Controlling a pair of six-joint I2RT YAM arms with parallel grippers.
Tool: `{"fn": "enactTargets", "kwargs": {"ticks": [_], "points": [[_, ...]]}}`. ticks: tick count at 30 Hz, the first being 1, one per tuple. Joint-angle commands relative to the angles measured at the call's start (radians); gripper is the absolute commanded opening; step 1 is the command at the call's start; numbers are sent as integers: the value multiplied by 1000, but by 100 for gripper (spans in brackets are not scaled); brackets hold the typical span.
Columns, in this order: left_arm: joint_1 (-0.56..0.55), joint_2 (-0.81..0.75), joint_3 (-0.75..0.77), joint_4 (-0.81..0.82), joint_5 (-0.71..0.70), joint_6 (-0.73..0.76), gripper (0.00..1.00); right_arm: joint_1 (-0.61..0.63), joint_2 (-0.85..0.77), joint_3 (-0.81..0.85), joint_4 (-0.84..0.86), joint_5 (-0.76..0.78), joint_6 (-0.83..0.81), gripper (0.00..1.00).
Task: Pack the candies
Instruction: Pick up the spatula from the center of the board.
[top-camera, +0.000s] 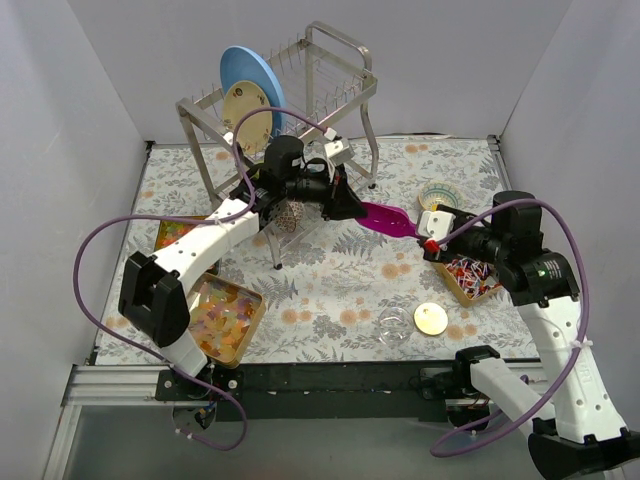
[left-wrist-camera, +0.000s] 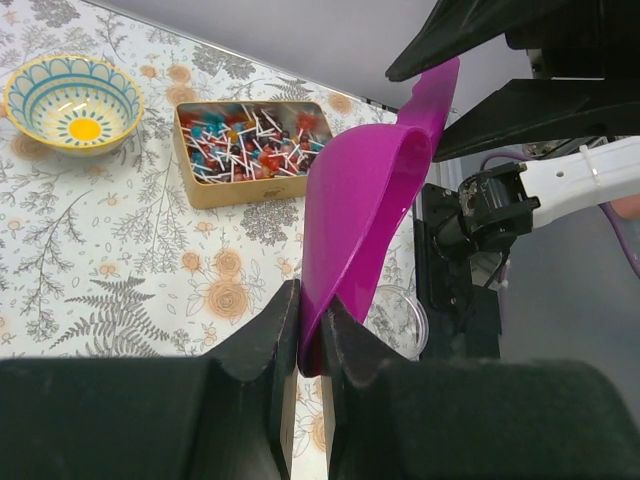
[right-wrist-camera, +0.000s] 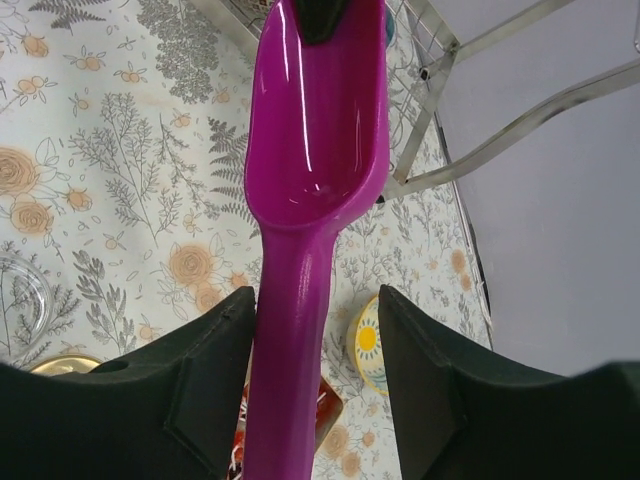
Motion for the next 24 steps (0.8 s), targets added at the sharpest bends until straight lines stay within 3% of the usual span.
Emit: {"fn": "enactTargets", "kwargs": {"ticks": [1,10,21,24], "points": [[-4,13,46,-7,51,-23,0,4,2,-24,43,9,-44,57],[1,39,58,16,88,-80,0,4,-47,-82,93,29,-130,47],[16,51,47,56,146,-144,0,4,-79,-137,164,49,-144,45],[16,54,46,54,148,-146,0,4,-79,-133,178,46,-125,38]]}}
